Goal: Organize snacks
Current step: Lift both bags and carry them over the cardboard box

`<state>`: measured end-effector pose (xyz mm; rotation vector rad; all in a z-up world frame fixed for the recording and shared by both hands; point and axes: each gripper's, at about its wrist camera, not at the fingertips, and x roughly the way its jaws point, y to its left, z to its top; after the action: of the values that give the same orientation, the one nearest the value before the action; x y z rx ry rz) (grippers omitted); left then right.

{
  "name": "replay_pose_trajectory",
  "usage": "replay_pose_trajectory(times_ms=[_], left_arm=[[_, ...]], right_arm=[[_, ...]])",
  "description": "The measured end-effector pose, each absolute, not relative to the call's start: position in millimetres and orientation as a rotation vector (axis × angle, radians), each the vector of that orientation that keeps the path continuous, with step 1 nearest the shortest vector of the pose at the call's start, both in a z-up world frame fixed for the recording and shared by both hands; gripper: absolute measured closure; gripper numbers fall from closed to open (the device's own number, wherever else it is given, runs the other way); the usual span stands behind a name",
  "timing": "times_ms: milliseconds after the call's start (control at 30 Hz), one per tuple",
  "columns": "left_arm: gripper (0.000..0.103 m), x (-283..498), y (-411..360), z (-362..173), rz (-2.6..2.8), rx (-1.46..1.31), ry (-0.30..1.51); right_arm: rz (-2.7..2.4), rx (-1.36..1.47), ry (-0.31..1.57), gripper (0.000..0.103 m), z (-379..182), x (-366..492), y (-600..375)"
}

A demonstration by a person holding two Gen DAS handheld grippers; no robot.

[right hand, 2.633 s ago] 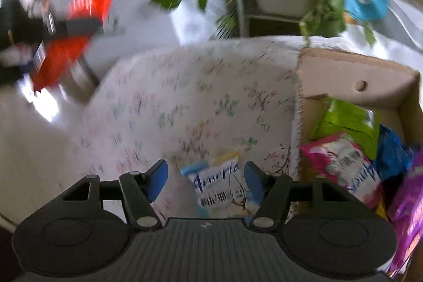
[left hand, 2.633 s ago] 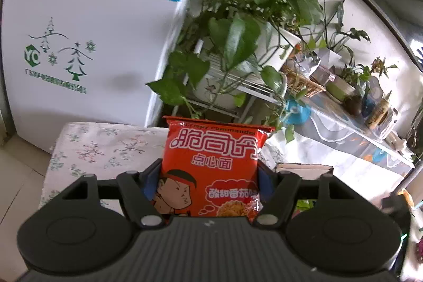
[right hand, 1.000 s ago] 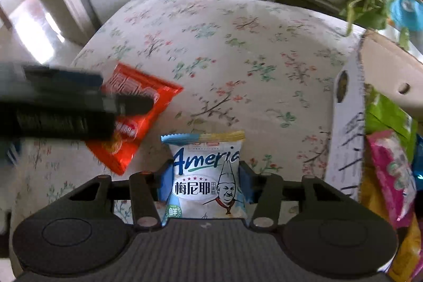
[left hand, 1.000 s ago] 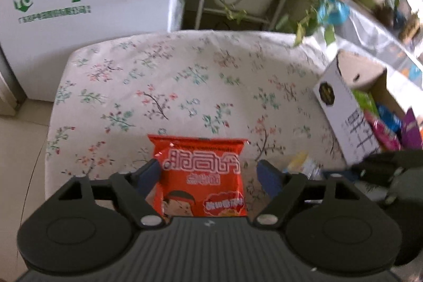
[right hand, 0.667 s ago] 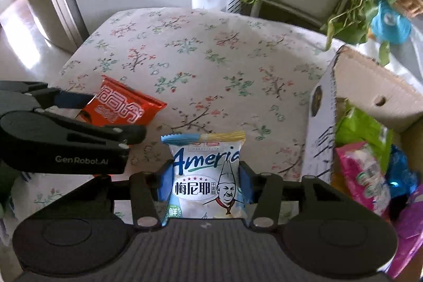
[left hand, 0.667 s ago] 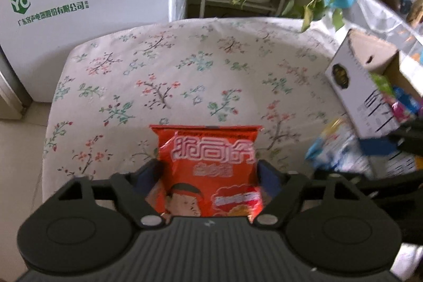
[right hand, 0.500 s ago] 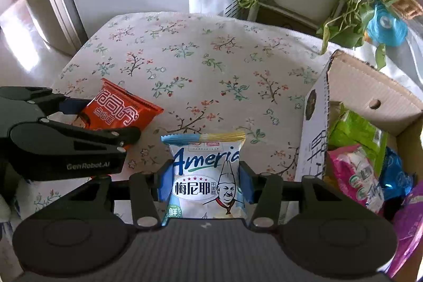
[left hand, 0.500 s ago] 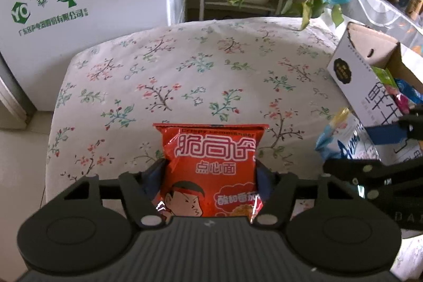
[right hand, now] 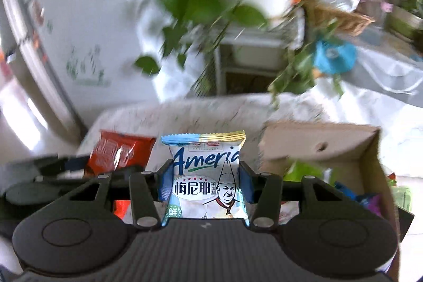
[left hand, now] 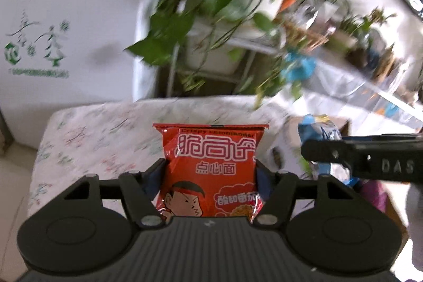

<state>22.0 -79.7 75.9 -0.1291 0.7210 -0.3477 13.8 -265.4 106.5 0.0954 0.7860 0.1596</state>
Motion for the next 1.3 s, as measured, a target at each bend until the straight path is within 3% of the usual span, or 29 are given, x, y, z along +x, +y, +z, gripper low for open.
replay_pose_trajectory(times_ms=[400, 1000, 1167, 1233, 1300], left_arm=[[0.035, 10.4, -137.0, 108.3, -0.486, -0.208, 0.659], [0.036, 41.3, -220.0, 82.6, -0.44, -0.255, 0.767], [0.024, 37.9, -230.6, 86.1, -0.427, -0.224, 0.758], [0.01, 31.5, -231.0, 92.6, -0.422, -0.198, 0.746], [0.008, 24.1, -230.3, 99.1, -0.412, -0.172, 0.734]], right_arm=[[0.028, 0.329, 0.631, 0.046, 139.0, -0.1, -350.3], [-0.156, 0.638, 0.667, 0.045, 115.9, -1.0, -409.1], [-0.177, 0.659, 0.674, 0.034, 113.7, -2.3, -409.8], [-0.169, 0.65, 0.664, 0.024, 116.9, -4.3, -408.5], [-0.166, 0.634, 0.655, 0.023, 120.6, -6.4, -407.4]])
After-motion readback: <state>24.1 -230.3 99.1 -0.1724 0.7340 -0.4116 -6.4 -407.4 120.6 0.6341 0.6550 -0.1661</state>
